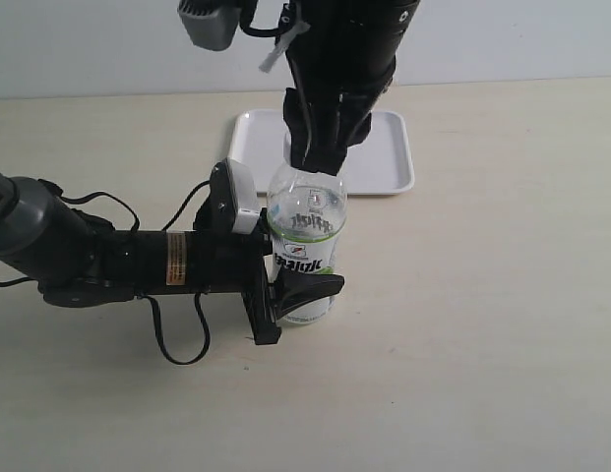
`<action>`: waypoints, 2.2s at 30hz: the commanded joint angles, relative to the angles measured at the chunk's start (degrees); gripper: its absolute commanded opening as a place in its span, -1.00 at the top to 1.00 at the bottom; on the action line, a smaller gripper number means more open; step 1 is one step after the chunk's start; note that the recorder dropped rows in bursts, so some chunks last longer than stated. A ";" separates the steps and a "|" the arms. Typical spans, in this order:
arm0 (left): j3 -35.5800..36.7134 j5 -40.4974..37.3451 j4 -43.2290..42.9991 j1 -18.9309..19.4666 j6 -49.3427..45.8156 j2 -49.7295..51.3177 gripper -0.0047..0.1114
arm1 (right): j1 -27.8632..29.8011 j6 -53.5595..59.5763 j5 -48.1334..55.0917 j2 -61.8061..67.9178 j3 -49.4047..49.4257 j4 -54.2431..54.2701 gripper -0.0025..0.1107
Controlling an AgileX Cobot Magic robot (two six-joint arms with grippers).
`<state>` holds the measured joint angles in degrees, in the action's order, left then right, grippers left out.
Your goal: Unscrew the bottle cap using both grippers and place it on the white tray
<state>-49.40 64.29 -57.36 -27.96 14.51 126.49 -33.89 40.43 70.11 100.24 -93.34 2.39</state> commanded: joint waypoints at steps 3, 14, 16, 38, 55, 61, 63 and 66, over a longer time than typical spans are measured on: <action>-0.10 -2.07 -0.70 -0.06 -0.42 -0.62 0.92 | -0.13 13.53 -0.14 0.73 -0.15 -0.52 0.96; -0.10 -2.07 -0.70 -0.06 -0.42 -0.62 0.92 | -0.13 35.89 -0.14 0.73 -0.15 -2.39 0.96; -0.10 -2.49 -0.70 -0.06 -0.42 -0.62 0.92 | -0.13 42.16 -0.14 0.73 -0.15 -2.39 0.96; -0.10 -2.50 -0.59 -0.06 -0.66 -0.62 0.92 | -0.13 -1.12 -0.14 -2.90 -0.15 -2.39 -0.21; -0.10 -2.50 -0.59 -0.06 -0.66 -0.62 0.92 | -0.13 -16.59 -0.14 -0.27 -0.15 0.09 -0.20; -0.10 -2.50 -0.59 -0.06 -0.79 -0.62 0.92 | -0.13 -16.69 -0.14 -0.27 -0.15 -2.83 -0.14; -0.10 -2.50 -0.59 -0.06 -0.79 -0.62 0.92 | -0.13 -16.69 -0.14 -0.27 -0.15 -3.02 -0.14; -0.10 -2.50 -0.59 -0.06 -0.79 -0.62 0.92 | -0.13 -16.69 -0.14 -0.27 -0.15 -3.84 -0.14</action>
<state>-49.65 63.05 -57.07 -27.75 13.95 126.27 -33.91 23.81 70.30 99.98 -93.59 -0.77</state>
